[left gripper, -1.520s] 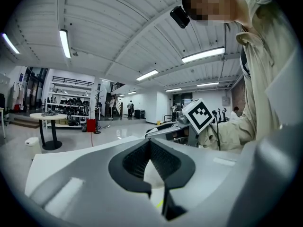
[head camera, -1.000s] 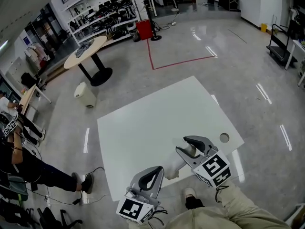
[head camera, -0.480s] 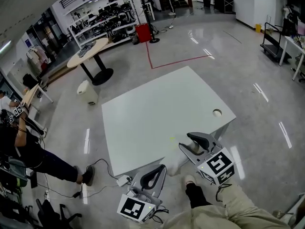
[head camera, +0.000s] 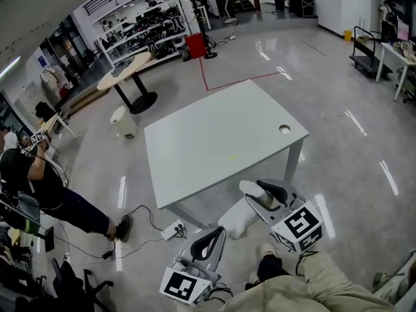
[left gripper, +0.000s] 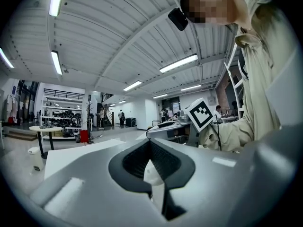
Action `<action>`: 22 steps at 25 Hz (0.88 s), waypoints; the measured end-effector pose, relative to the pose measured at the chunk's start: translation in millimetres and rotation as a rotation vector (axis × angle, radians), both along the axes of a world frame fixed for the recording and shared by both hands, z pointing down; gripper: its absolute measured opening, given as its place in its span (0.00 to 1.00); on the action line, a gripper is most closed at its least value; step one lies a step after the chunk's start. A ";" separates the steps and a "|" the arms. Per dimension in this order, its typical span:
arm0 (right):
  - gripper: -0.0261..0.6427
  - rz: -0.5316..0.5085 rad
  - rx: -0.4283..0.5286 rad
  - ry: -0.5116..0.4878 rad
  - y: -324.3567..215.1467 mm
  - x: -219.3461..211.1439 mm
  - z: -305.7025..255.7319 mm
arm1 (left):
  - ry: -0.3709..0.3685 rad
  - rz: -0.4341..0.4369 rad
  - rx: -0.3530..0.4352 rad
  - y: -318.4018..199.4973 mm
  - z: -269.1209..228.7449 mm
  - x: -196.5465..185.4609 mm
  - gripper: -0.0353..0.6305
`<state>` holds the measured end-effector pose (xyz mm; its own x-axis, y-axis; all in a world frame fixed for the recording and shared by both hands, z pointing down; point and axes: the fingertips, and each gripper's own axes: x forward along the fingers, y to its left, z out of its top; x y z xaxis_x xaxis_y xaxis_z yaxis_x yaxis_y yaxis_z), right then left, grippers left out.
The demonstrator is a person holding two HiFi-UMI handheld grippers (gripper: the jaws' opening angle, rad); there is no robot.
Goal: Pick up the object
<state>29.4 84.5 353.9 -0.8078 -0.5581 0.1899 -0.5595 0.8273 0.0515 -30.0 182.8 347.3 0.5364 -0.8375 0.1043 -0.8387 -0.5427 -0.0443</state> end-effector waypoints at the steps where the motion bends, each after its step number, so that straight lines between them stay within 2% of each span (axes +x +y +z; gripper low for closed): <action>1: 0.30 0.003 0.007 -0.003 5.8 2.8 -4.0 | 0.000 0.000 0.013 5.0 -3.5 1.3 0.06; 5: 0.30 0.004 0.007 -0.001 21.9 15.8 -12.0 | 0.006 0.015 -0.020 21.6 -10.9 17.6 0.06; 9: 0.30 0.001 0.005 -0.004 29.1 26.5 -17.8 | 0.002 0.017 0.020 24.7 -17.7 26.3 0.06; 15: 0.30 -0.020 0.011 0.012 34.3 38.1 -22.8 | 0.024 0.012 -0.007 28.6 -24.7 43.2 0.06; 22: 0.30 -0.028 0.028 0.000 30.0 42.2 -29.5 | 0.008 0.006 0.046 22.5 -29.0 44.7 0.06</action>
<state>71.6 114.6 324.3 -0.8233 -0.5402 0.1744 -0.5360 0.8409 0.0744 14.8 205.2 318.3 0.5419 -0.8382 0.0616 -0.8361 -0.5451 -0.0623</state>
